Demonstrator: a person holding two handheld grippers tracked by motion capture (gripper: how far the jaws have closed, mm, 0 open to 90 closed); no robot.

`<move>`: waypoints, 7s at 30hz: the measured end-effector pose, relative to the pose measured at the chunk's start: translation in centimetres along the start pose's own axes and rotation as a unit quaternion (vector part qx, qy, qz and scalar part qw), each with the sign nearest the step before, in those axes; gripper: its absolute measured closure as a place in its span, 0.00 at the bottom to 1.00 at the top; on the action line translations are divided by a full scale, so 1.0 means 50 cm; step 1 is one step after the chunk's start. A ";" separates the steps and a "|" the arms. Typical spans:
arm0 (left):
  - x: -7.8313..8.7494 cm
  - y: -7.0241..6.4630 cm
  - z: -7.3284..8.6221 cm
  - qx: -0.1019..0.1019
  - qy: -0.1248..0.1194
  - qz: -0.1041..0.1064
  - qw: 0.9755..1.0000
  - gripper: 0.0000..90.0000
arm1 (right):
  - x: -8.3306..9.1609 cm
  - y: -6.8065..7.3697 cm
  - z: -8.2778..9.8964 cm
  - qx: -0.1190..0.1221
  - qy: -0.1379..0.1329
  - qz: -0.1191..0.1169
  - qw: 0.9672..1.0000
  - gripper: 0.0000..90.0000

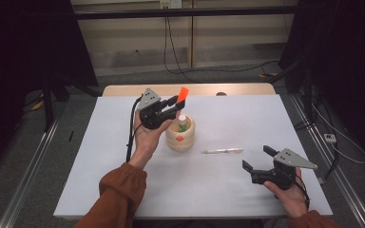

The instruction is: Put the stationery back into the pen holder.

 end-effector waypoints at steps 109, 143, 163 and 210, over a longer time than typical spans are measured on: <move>0.131 -0.005 0.064 -0.013 0.123 -0.019 0.992 0.05 | -0.002 0.001 0.001 -0.002 0.003 0.000 1.000 0.04; 0.328 -0.027 0.124 0.005 0.130 -0.069 0.989 0.05 | -0.021 0.000 -0.019 -0.004 -0.001 -0.003 1.000 0.08; 0.361 -0.034 0.140 -0.001 0.120 -0.095 0.988 0.05 | -0.065 -0.048 -0.043 -0.039 0.004 0.002 0.999 0.39; 0.369 -0.008 0.147 0.017 0.120 -0.103 0.987 0.05 | -0.237 -0.093 0.000 -0.012 0.274 -0.038 0.961 1.00</move>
Point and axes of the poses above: each handheld gripper's, and its own axes: x roughly backward along the jaws, z roughly out of its underside, y roughly to its left, the point moved 2 cm from there along -x, roughly forward along the jaws, and after that the axes turned 11 degrees about -y, right-handed, at the moved point
